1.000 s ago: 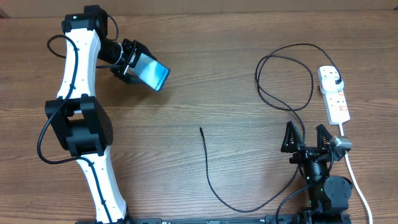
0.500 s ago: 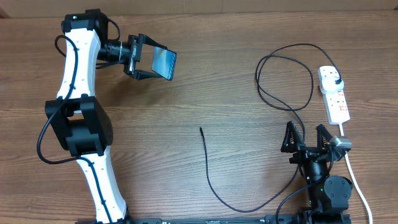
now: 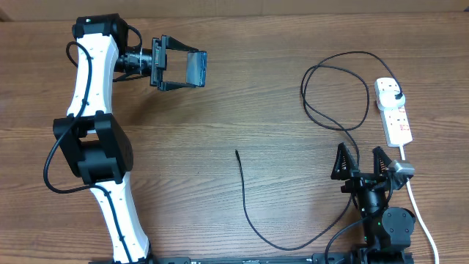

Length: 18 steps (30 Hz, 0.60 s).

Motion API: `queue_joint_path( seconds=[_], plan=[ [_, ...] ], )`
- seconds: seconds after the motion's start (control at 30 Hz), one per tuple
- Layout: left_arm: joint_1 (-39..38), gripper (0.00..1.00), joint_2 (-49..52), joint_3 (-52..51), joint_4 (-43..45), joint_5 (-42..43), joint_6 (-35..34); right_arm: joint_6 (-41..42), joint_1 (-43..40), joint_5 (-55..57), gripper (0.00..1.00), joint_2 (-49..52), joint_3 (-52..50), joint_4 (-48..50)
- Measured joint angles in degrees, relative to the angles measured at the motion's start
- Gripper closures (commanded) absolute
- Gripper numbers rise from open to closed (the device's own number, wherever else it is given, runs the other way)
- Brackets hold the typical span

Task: Plug charger to phone and switch on socket
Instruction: 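Lift the phone upright with the left gripper, then rotate the held phone so its bottom edge faces right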

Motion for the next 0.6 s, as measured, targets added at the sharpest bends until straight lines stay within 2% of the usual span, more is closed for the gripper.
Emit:
queue_joint_path(
  seconds=[0.6],
  plan=[
    [0.0, 0.96, 0.0, 0.0, 0.0, 0.5, 0.0, 0.0, 0.0, 0.0, 0.0, 0.0, 0.0, 0.0]
  ],
)
